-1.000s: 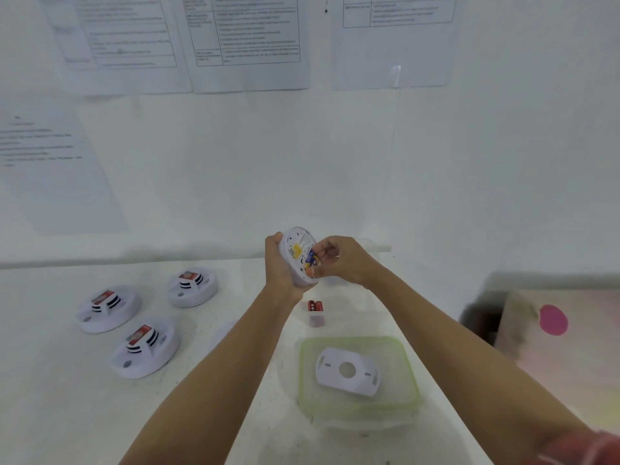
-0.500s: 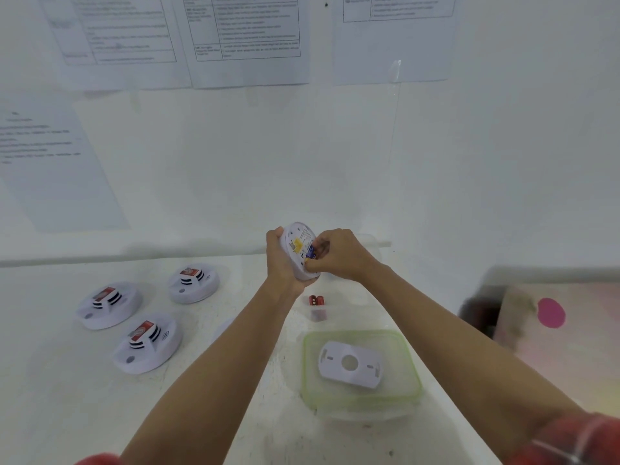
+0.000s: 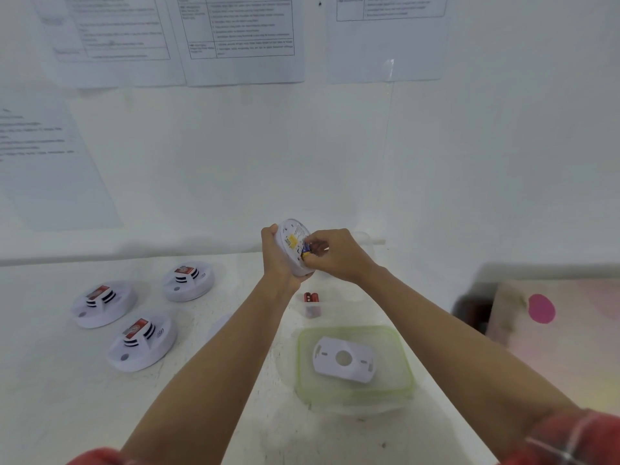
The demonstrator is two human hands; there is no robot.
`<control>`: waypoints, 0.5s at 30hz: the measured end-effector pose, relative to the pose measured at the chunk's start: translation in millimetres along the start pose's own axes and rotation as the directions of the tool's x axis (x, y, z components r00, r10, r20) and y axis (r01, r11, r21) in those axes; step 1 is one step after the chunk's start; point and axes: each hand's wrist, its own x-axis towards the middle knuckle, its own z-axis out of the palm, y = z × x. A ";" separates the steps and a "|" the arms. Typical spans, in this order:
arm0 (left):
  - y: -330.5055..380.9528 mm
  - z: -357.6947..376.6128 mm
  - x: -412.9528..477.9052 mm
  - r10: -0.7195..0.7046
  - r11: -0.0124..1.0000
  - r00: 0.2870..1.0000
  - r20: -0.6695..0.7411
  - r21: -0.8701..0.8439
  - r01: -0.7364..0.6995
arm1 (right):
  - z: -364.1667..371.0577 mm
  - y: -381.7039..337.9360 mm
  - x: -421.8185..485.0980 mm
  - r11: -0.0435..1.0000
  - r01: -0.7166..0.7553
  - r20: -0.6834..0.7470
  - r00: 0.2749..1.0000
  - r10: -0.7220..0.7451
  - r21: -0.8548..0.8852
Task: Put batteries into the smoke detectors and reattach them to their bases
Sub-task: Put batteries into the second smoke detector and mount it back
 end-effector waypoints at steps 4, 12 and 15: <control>1.0 -1.9 2.7 -0.007 1.000 1.000 -0.030 0.003 0.007 | -2.7 -4.7 -5.8 1.000 -0.025 0.007 1.000 0.025 0.013; -2.9 1.5 -0.4 0.008 1.000 1.000 -0.017 -0.012 -0.009 | -11.5 -13.7 3.3 0.959 -0.239 0.047 0.971 0.235 0.149; 0.1 1.7 -2.3 0.032 0.999 0.999 0.004 -0.017 -0.032 | -14.8 -13.1 5.2 0.865 -0.371 0.070 0.926 0.370 0.336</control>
